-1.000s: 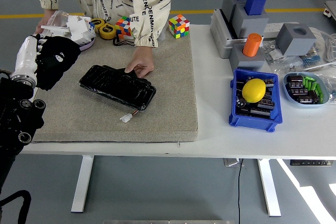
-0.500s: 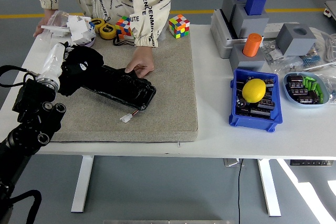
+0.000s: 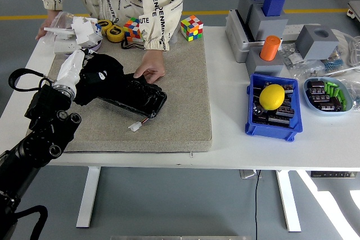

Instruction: Pick the rag up,wipe the panel,place it on the desk

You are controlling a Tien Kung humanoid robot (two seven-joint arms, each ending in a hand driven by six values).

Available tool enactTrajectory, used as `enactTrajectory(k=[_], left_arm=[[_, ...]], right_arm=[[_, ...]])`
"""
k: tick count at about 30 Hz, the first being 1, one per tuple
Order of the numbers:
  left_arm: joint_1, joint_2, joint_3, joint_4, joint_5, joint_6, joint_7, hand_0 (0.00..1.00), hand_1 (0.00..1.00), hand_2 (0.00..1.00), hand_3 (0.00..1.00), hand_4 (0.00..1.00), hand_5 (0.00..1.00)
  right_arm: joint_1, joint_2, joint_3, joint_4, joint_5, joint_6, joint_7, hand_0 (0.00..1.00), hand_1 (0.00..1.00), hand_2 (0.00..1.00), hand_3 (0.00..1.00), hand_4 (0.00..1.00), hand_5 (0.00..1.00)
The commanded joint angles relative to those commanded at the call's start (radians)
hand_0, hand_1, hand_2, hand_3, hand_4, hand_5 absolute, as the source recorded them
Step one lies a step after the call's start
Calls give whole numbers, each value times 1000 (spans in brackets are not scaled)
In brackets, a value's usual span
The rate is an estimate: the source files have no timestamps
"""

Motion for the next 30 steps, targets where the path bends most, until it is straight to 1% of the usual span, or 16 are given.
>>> enactTrajectory(k=[6, 8, 16, 23, 30], left_arm=[[15, 11, 82, -52, -72, -13, 19, 200, 256, 352, 559, 623, 2], [23, 19, 127, -82, -109, -17, 26, 199, 254, 350, 559, 623, 2], [47, 29, 245, -167, -179, -20, 35, 199, 252, 350, 559, 624, 2], [57, 21, 337, -219, -208, -20, 41, 197, 248, 346, 559, 624, 2], [63, 9, 390, -245, -222, -20, 43, 196, 247, 345, 559, 624, 2]], right_arm=[[0, 2, 7, 0, -2, 1, 2, 522, 557, 493, 521, 846, 351], [-1, 2, 9, 0, -4, 1, 2, 522, 556, 494, 521, 846, 351], [-2, 4, 6, 0, -2, 3, 5, 522, 556, 494, 521, 847, 351], [-1, 5, 5, 0, 0, 3, 6, 522, 557, 493, 521, 847, 350], [-2, 5, 5, 0, 0, 4, 6, 522, 559, 493, 521, 848, 350]])
